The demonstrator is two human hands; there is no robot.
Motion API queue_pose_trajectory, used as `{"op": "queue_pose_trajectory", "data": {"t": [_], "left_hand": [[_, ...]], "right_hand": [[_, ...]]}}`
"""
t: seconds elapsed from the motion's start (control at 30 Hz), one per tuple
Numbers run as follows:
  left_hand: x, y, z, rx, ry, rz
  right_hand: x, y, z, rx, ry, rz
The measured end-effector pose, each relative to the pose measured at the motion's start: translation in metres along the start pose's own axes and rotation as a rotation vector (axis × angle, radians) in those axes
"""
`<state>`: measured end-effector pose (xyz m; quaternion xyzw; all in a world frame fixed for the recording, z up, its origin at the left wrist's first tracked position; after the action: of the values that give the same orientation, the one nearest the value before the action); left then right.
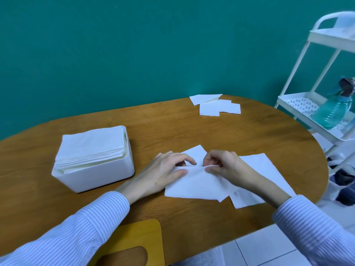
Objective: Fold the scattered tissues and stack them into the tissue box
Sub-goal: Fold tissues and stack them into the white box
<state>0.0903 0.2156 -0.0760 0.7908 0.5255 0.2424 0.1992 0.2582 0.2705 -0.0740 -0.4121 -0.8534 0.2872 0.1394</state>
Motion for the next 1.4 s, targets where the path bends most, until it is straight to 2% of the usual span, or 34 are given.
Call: {"op": "queue_pose_trajectory", "data": {"t": [0.13,0.3,0.53,0.73,0.83,0.9,1.03,1.23,1.4], "left_hand": [[-0.008,-0.010,-0.015,-0.218,0.169,-0.098],[-0.013,-0.035,-0.020,-0.269,0.303,-0.268],[-0.003,-0.063,-0.010,-0.117,0.248,-0.427],[-0.003,-0.059,-0.006,0.019,0.175,-0.404],[0.001,-0.053,-0.007,0.032,0.154,-0.324],[0.005,-0.049,-0.005,-0.002,0.125,-0.262],[0.008,-0.045,-0.001,-0.062,0.071,-0.240],[0.000,-0.036,-0.016,-0.124,0.109,-0.245],[-0.015,-0.002,-0.071,-0.149,0.308,-0.228]], "right_hand": [[0.026,-0.009,-0.027,0.063,0.017,-0.045],[0.071,-0.014,-0.026,-0.039,-0.110,-0.048],[0.099,0.002,-0.003,-0.122,-0.124,-0.038],[0.099,0.014,0.012,-0.254,-0.095,-0.071],[0.098,0.013,0.012,-0.430,-0.077,-0.092],[0.097,0.010,0.013,-0.451,-0.087,-0.115],[0.094,0.003,0.010,-0.350,-0.103,-0.194],[0.075,-0.020,-0.008,-0.172,-0.148,-0.237],[0.068,-0.064,-0.045,-0.089,-0.068,-0.317]]}}
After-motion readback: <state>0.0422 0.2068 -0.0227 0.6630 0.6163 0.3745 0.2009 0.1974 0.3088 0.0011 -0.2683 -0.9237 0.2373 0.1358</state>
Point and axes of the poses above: each hand's wrist, its own x-axis towards the middle knuckle, its own z-axis out of the palm, y = z × x, the point moved 7 cm from there along x, towards the middle knuckle, and after that the axes turned 4 degrees about -x, right-handed, at the moved point
